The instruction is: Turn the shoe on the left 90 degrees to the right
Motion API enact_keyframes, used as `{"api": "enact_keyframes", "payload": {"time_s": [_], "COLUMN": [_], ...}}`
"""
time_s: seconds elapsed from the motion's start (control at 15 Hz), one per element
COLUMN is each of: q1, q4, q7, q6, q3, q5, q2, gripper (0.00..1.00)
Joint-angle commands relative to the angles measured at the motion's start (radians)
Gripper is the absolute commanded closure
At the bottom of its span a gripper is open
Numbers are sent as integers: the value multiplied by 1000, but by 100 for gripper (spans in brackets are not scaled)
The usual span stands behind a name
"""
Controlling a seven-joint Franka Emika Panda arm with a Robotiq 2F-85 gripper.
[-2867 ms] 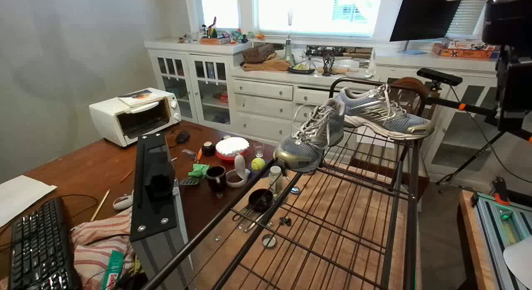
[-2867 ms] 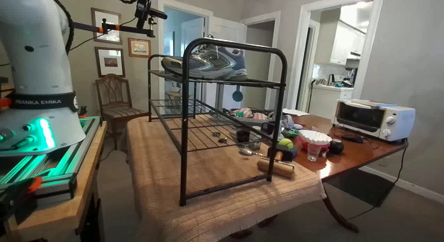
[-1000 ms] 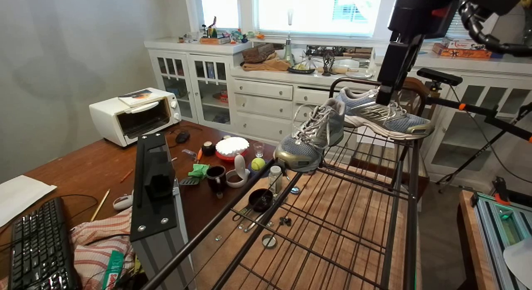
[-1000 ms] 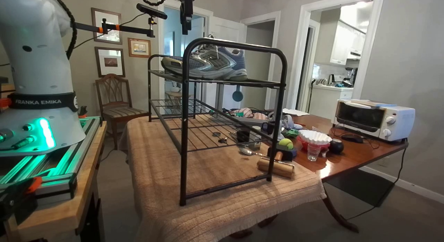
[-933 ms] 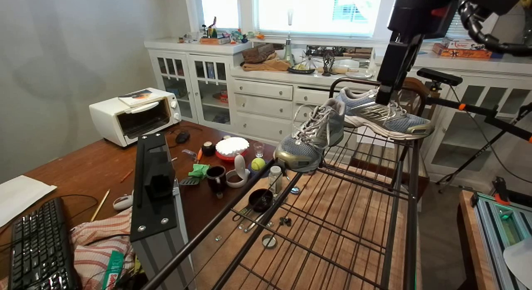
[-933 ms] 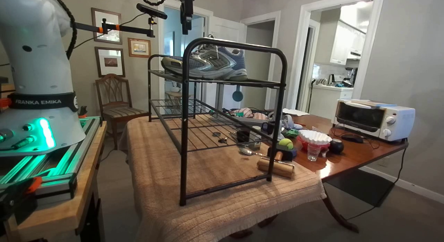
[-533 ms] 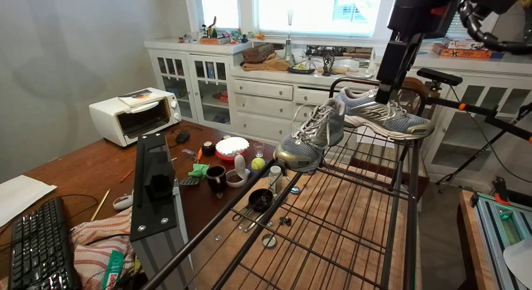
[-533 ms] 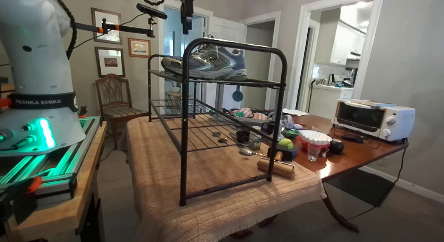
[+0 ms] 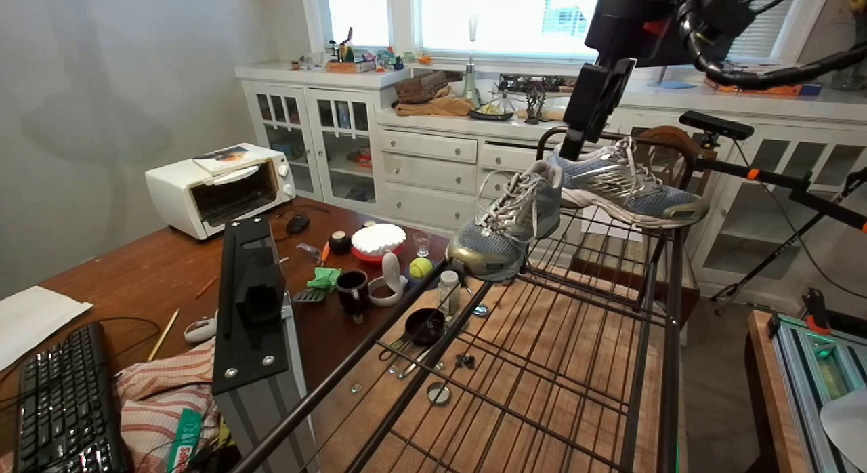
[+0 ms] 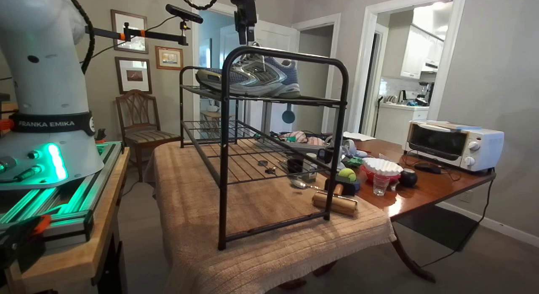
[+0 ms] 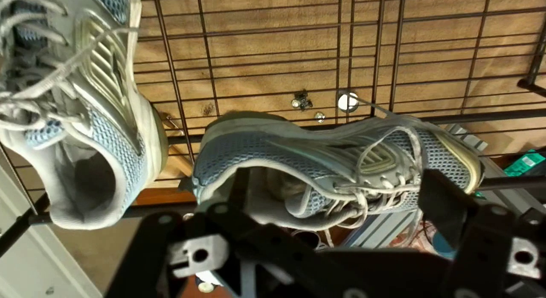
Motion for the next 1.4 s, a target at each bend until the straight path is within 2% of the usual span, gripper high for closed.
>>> {"api": "enact_keyframes", "payload": {"time_s": [0.0,0.47,1.33], "q1": [24,50,73], "q4": [35,62,89], "q7": [-77,-183,-225], "q6": [67,125,114], "q3": [-31,-53,-46], "q5": [20,87,113], "q2": [89,176,215], "gripper": [0,0,0]}}
